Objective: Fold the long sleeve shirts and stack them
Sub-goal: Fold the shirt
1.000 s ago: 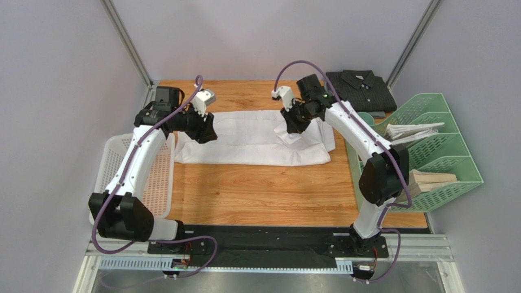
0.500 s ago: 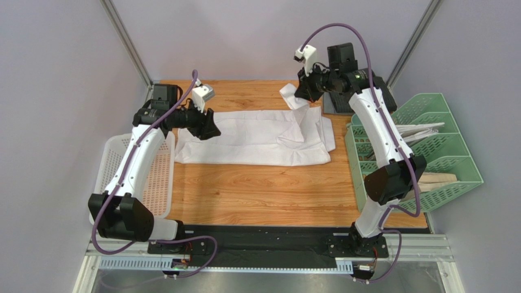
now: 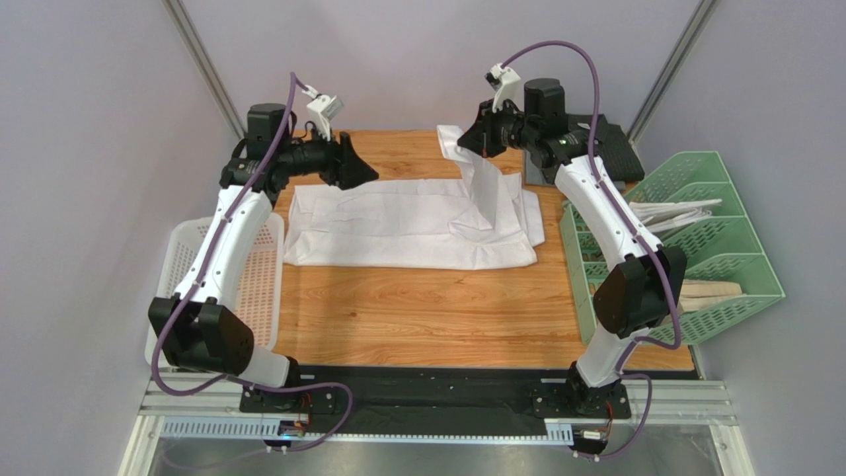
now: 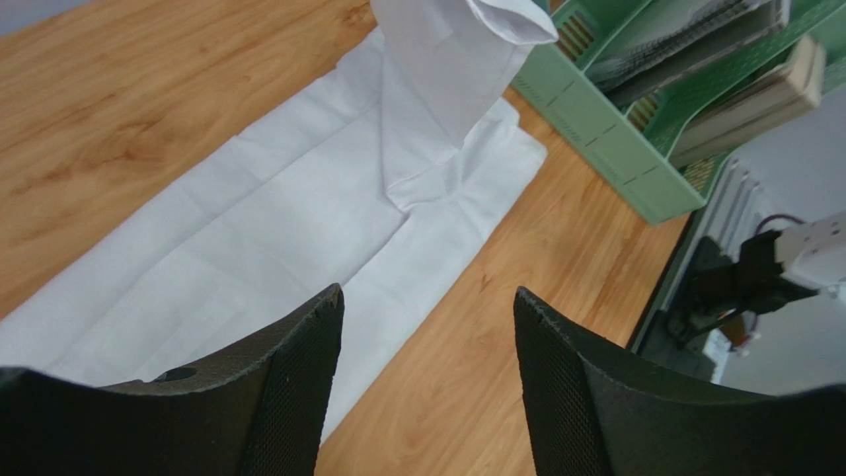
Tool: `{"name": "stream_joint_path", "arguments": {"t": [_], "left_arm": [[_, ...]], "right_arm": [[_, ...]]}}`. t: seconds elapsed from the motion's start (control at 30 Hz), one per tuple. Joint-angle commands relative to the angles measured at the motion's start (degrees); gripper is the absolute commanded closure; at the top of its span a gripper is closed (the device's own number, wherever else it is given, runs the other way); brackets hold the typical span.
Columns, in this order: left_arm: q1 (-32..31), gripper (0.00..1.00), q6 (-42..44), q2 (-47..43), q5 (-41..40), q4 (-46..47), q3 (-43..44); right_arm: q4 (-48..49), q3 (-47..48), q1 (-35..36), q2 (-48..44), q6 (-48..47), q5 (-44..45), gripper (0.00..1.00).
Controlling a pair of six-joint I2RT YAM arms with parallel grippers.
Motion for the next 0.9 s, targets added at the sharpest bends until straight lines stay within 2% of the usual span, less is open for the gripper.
{"name": "stream_joint_path", "arguments": {"t": [0.0, 0.03, 0.07, 0.17, 0.37, 0.6, 0.7, 0.8, 0.83, 0.87], "left_arm": [[-4.2, 0.29, -24.7, 1.5, 2.2, 20.6, -2.5], [-6.4, 0.28, -28.3, 1.7, 1.2, 22.1, -2.5], [-7.5, 0.26, -29.0, 2.0, -2.2, 22.6, -2.2], [-10.4, 0.25, -32.0, 4.4, -5.1, 23.5, 0.2], [-11.7, 0.25, -37.2, 10.7, -5.5, 25.2, 2.6], [-11.8, 0.3, -38.6, 12.5, -9.3, 23.5, 2.3], [-11.9, 0.3, -40.2, 13.3, -8.0, 25.3, 2.6], [-11.9, 0.38, -43.8, 14.4, -3.9, 30.4, 2.7], [-12.0, 0.49, -44.8, 14.7, -0.8, 33.6, 2.6], [-12.2, 0.55, -45.7, 15.7, 0.8, 35.8, 2.8]], "right_arm": [[9.4, 0.2, 2.0, -1.9, 8.6, 0.4, 1.0], [9.3, -0.4, 2.9, -2.2, 8.6, 0.5, 1.0], [9.3, -0.8, 3.3, -2.3, 8.7, 0.3, 1.0], [8.8, -2.3, 4.6, -3.0, 8.3, 0.5, 1.0], [7.9, -4.6, 6.8, -5.0, 6.9, 1.3, 1.0], [6.2, -5.4, 7.6, -6.8, 5.4, 0.8, 1.0], [5.9, -5.8, 7.7, -7.3, 5.3, 0.2, 1.0], [5.9, -6.7, 8.2, -7.6, 4.4, 0.2, 1.0], [5.8, -7.0, 8.2, -7.5, 4.4, 0.3, 1.0], [5.8, -7.3, 8.3, -7.5, 4.2, 0.6, 1.0]]}}
